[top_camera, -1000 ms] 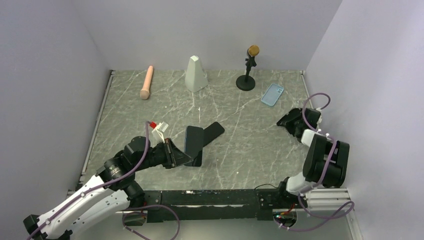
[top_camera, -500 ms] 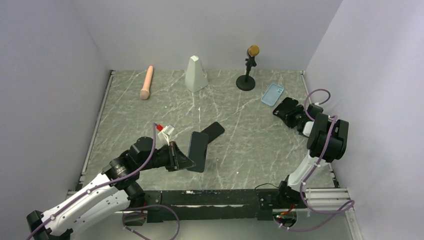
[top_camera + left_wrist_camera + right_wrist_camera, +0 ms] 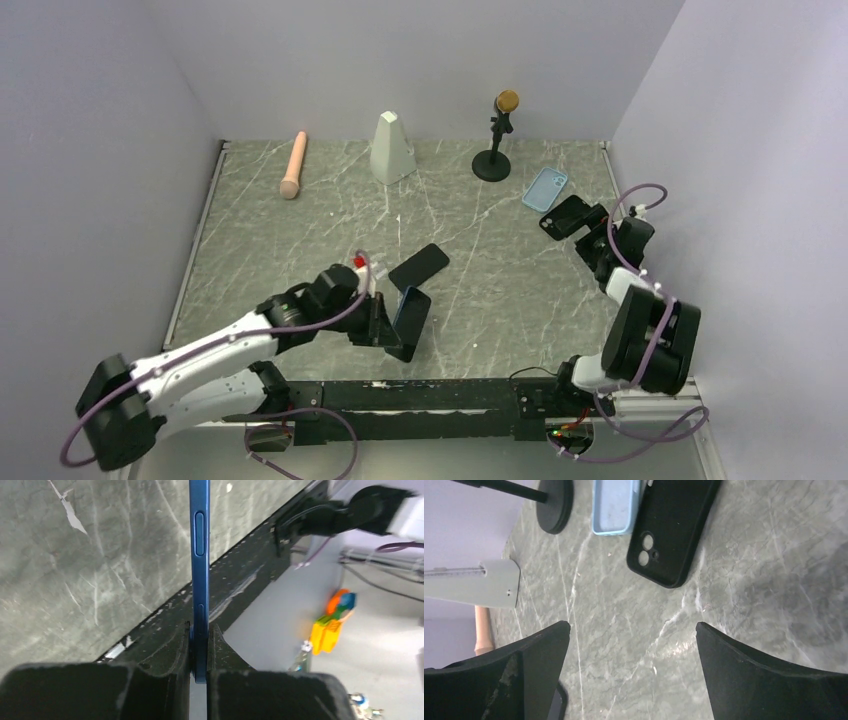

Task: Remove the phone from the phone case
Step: Place the phone at the center of the board.

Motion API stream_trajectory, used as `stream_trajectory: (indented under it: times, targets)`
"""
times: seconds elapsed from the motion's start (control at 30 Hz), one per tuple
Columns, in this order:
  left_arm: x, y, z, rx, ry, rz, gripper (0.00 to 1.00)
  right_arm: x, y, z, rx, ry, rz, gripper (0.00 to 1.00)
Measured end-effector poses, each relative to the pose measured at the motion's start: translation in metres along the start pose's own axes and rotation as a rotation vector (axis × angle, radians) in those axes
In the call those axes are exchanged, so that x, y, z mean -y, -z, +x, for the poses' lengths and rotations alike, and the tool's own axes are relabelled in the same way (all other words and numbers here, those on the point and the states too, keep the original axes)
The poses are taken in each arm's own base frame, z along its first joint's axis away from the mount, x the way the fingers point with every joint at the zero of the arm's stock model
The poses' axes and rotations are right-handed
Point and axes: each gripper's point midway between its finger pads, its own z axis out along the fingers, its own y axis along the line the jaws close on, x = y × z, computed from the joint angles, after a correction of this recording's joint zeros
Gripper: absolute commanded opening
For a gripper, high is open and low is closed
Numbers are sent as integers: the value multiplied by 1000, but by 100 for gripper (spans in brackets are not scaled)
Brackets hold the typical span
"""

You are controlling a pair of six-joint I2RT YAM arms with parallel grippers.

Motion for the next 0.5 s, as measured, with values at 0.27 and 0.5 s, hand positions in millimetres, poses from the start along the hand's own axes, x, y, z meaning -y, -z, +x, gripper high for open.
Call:
stream_trajectory:
  times: [0.27, 0.5]
  targets:
    - [-4, -45, -10, -249, -243, -99, 0, -24, 38, -13, 135, 120, -68, 100]
    - [-5, -87, -33, -382, -377, -87, 0, -26, 51, -7, 187, 150, -110, 100]
